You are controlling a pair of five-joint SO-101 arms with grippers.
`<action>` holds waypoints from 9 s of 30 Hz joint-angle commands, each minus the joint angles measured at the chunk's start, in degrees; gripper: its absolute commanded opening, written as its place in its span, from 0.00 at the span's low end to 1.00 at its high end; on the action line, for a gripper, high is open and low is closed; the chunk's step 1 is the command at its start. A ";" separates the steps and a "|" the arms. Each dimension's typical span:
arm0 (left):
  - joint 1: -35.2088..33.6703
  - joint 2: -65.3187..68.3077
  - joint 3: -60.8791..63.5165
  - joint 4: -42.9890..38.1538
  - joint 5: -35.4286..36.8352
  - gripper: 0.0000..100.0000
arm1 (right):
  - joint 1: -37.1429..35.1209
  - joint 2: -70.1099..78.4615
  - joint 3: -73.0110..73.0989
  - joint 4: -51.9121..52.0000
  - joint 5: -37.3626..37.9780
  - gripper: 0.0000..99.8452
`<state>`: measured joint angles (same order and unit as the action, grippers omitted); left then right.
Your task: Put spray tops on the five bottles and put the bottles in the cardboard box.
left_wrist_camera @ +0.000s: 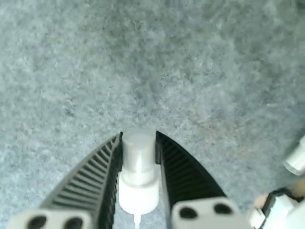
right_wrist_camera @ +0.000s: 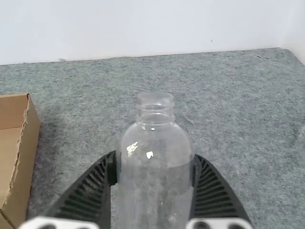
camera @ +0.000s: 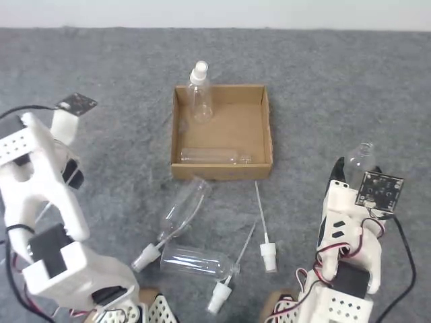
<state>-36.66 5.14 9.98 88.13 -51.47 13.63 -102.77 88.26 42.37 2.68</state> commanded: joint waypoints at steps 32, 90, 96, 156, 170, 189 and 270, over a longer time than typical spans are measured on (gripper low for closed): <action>8.18 -38.51 -4.09 -1.49 34.20 0.01 | -3.91 -1.10 -1.32 -1.01 1.05 0.06; 51.16 -78.07 30.20 -42.99 74.29 0.01 | -36.26 -1.19 -10.99 15.60 0.70 0.06; 51.16 -86.42 33.80 -43.60 75.43 0.01 | -40.40 -1.19 -11.16 16.31 0.97 0.06; 44.22 -109.63 44.62 -44.75 79.21 0.02 | -63.96 -0.48 8.18 -12.79 15.47 0.06; 44.57 -109.63 40.31 -41.67 79.12 0.02 | -63.87 -0.48 8.18 -12.62 15.56 0.06; 44.22 -109.63 44.00 -40.53 76.92 0.02 | -63.87 -0.57 8.18 -12.62 15.56 0.06; 65.76 -109.36 65.10 -44.40 63.47 0.09 | -56.40 -1.19 7.38 -14.02 15.12 0.06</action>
<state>28.48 -103.52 75.12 44.62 12.44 -43.52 -102.59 95.21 29.45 17.45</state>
